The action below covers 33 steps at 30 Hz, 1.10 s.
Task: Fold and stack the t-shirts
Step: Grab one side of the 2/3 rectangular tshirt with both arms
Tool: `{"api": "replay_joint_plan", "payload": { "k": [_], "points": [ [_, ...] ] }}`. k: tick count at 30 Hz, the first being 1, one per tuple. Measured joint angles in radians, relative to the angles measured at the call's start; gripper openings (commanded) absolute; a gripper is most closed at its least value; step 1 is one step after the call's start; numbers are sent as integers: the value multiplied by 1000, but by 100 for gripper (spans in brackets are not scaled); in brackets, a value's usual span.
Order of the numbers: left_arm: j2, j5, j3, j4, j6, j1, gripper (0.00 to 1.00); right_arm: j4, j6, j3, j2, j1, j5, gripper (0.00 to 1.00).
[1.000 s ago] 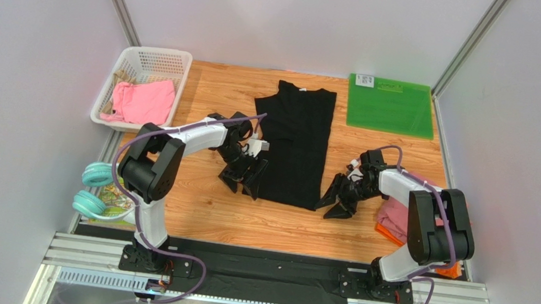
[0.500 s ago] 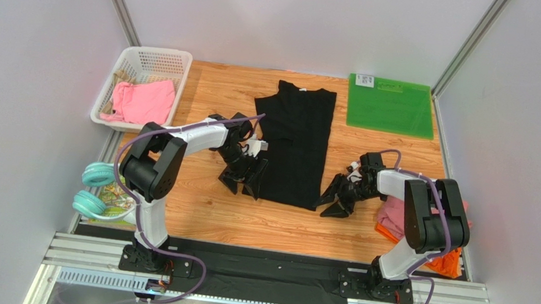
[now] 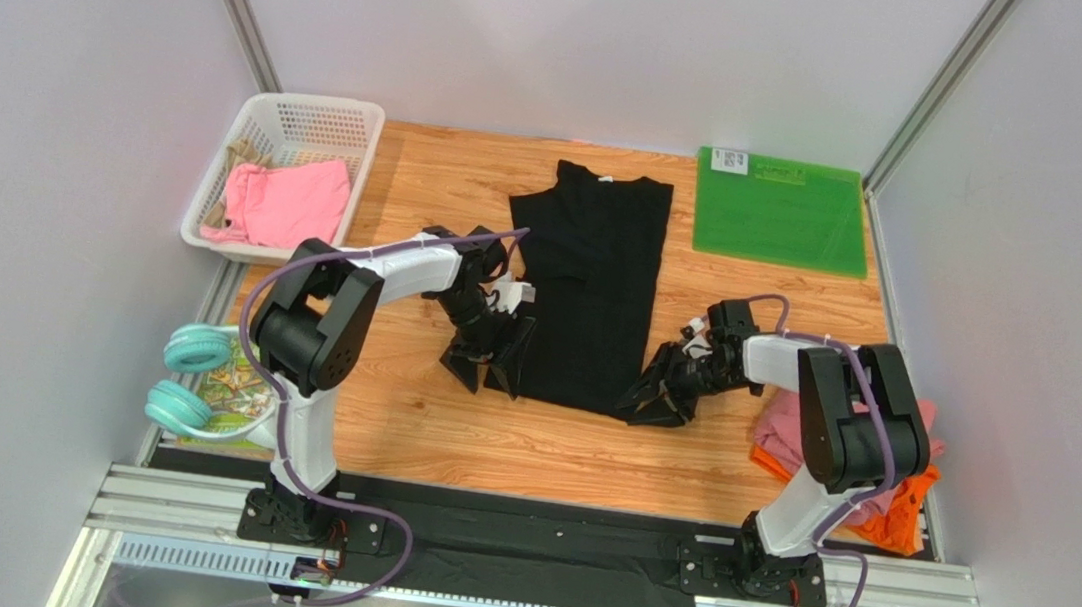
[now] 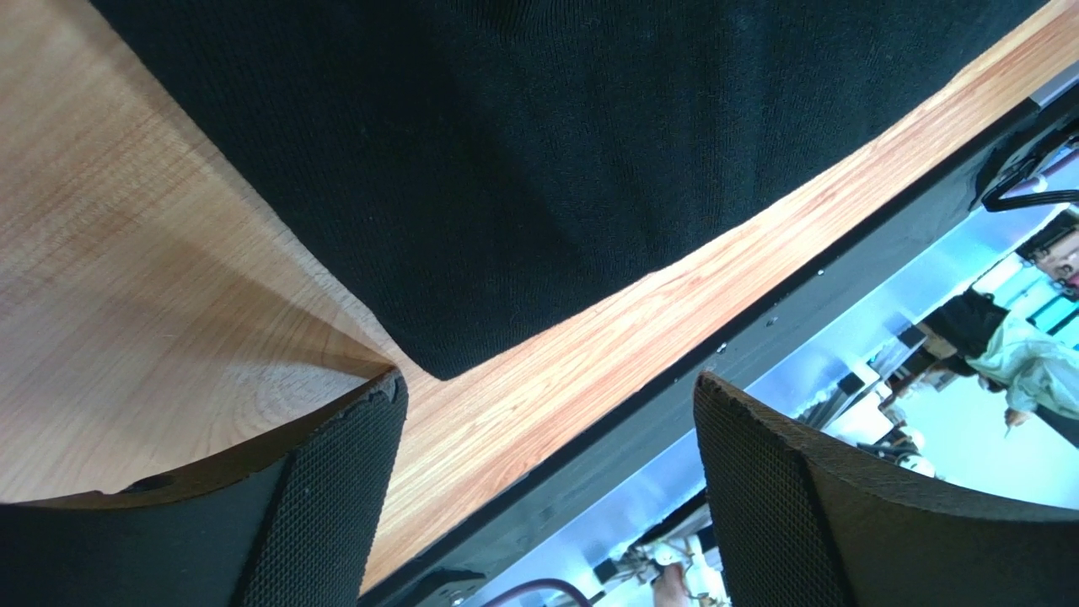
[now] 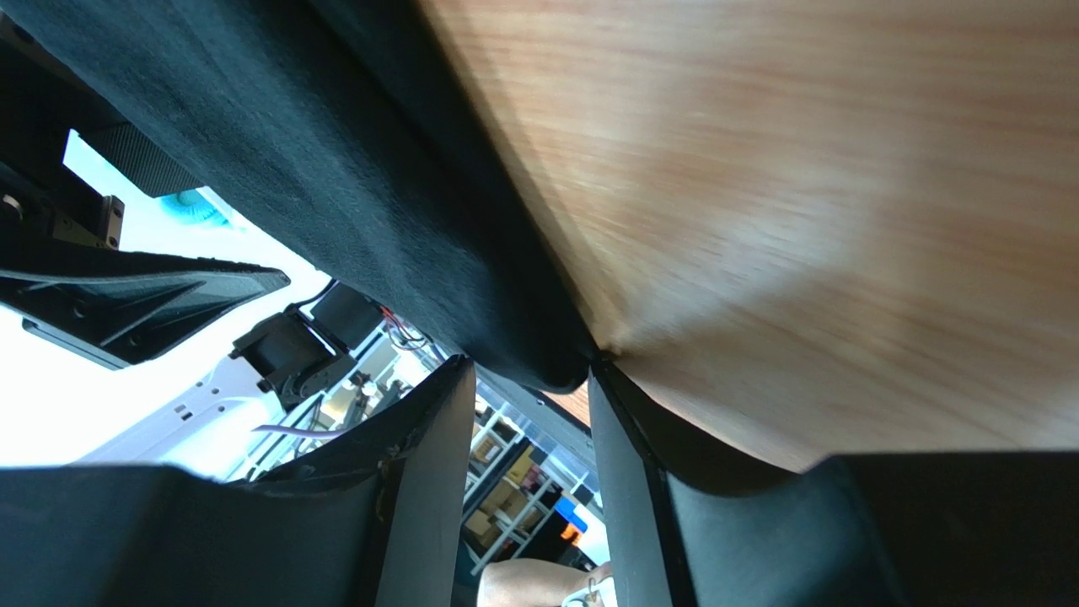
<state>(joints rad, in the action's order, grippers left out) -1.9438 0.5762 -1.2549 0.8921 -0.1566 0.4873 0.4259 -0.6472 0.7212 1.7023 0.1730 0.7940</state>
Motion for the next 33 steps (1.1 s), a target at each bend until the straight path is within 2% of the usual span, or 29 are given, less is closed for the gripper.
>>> {"api": "replay_joint_plan", "payload": {
  "k": [13,14,15,18,22,23,25,26,27,33],
  "points": [
    [-10,-8,2,-7,-8,0,70,-27,-21,0,3,47,-18,34],
    [-11,-8,2,-10,-10,0,67,-27,-21,0,3,48,-20,33],
    [-13,-8,3,-14,-12,0,60,-27,-21,0,2,49,-24,31],
    [-20,-10,5,-31,-16,0,45,-26,-20,0,0,49,-33,27],
    [-25,-12,14,-64,-17,0,34,-25,-19,0,0,50,-45,18],
    [-26,-14,15,-71,-14,0,25,-26,-18,0,0,51,-47,16],
    [-26,-23,16,-84,-11,0,15,-26,-18,0,0,53,-55,6],
    [-26,-31,16,-95,-8,0,3,-26,-17,0,0,53,-58,2],
    [-27,-34,16,-102,-6,-2,0,-25,-16,0,-1,53,-60,0],
    [-22,-34,16,-127,13,-11,0,-12,-14,1,-14,53,-70,0]
  ]
}}
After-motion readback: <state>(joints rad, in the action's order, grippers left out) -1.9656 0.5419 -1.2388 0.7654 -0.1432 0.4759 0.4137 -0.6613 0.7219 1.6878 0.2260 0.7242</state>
